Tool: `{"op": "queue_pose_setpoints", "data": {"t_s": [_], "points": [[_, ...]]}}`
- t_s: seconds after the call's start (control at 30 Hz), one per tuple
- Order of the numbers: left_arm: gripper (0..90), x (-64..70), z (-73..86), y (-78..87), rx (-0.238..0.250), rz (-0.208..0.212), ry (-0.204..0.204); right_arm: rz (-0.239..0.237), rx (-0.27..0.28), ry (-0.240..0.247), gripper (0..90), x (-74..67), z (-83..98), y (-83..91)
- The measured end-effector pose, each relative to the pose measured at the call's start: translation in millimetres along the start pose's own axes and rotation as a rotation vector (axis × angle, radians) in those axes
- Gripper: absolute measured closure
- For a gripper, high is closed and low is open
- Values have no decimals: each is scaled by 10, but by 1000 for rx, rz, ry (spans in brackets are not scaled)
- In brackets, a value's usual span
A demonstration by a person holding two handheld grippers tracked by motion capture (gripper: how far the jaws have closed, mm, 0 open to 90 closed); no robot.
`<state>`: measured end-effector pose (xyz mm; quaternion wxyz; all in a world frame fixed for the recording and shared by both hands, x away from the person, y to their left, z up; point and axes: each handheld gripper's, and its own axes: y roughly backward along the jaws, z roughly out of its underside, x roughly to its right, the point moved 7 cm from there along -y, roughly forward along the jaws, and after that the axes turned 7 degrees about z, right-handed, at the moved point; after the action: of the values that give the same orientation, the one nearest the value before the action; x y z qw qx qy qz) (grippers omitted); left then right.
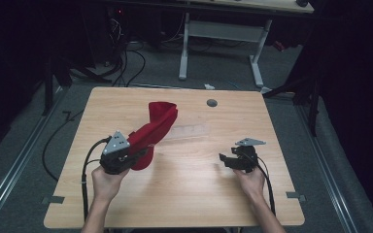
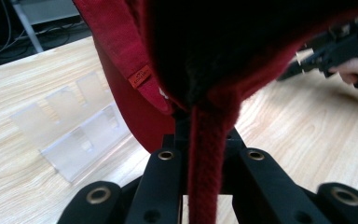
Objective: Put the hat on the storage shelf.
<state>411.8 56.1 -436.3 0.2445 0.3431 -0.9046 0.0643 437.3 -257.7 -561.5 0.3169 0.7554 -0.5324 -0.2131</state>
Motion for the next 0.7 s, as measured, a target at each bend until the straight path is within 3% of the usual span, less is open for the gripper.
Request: {"op": "queue_pose_setpoints", "data": {"t_s": [0.13, 0.23, 0.3, 0.43, 0.7], "points": [[837, -99, -61, -3, 24, -24, 30, 52, -24, 9, 362, 42, 110, -68], [837, -142, -107, 1, 46, -36, 50, 97, 0, 34, 344, 64, 144, -92], [836, -212, -179, 14, 80, -58, 68, 100, 25, 22, 347, 81, 153, -101], [836, -266, -254, 30, 113, -72, 90, 108, 23, 16, 347, 87, 156, -98], [836, -388, -480, 5, 183, -98, 98, 106, 22, 16, 340, 80, 160, -95]]}}
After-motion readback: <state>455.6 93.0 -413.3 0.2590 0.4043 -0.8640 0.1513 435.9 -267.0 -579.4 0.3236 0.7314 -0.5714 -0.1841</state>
